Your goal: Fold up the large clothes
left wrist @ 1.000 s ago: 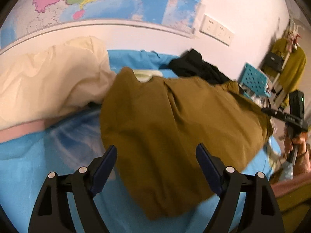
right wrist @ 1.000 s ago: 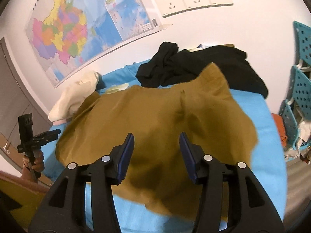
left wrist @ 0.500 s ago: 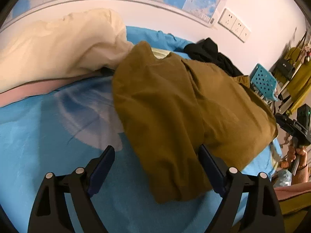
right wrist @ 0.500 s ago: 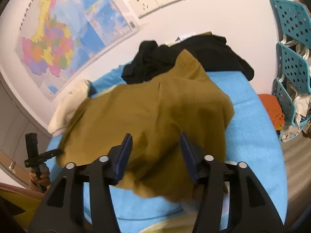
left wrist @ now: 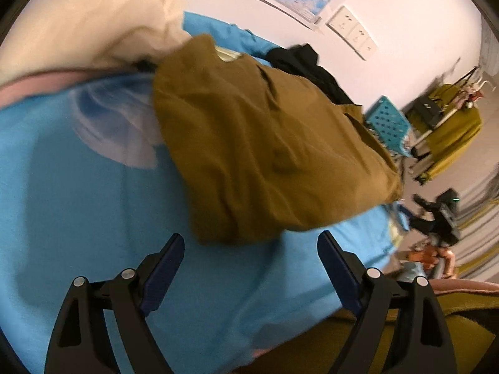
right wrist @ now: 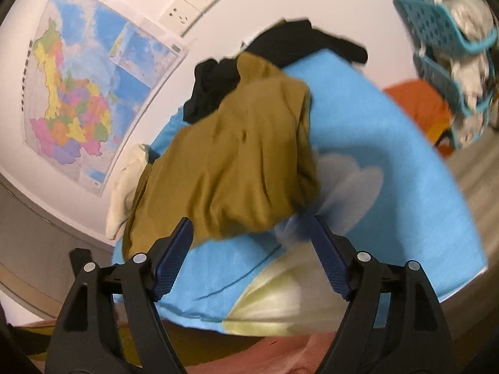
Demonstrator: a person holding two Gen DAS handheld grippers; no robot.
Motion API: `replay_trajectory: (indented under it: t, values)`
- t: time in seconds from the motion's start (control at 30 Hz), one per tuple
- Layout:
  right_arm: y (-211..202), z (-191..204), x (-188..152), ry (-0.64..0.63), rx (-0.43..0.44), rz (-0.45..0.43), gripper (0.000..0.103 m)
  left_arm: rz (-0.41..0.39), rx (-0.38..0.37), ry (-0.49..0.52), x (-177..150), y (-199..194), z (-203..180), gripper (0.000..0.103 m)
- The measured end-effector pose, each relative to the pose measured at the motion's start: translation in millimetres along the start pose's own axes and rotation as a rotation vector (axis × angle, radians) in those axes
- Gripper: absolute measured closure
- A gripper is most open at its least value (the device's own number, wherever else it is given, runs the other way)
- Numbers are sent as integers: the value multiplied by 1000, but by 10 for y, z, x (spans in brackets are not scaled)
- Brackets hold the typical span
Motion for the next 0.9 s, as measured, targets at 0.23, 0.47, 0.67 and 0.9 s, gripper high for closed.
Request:
replay_trajectory:
  t: [0.23,0.47,0.67,0.9]
  values:
    - [221,59,-98,27,58,24,23,16,-34,-13,2,113,-113,17]
    - [450,154,42,45,89,-17,15,-3,-76,-94,176,184,-128,7]
    - [470,193,189,88,107,-83,10,-29,-127,-223,386,237,-33,7]
    - [466,160,99,108,35,-66,14,-35,-96,-191,496,322,-104,7]
Point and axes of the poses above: each gripper's, at about its wrist camera, not at the fingertips, and y roughly the way its jaws point, z to its left, x to its top, the point moved 9 cm from there along y, roughly the way its jaws point, and after that the axes turned 11 degrees about x, right-handed, at the moved point
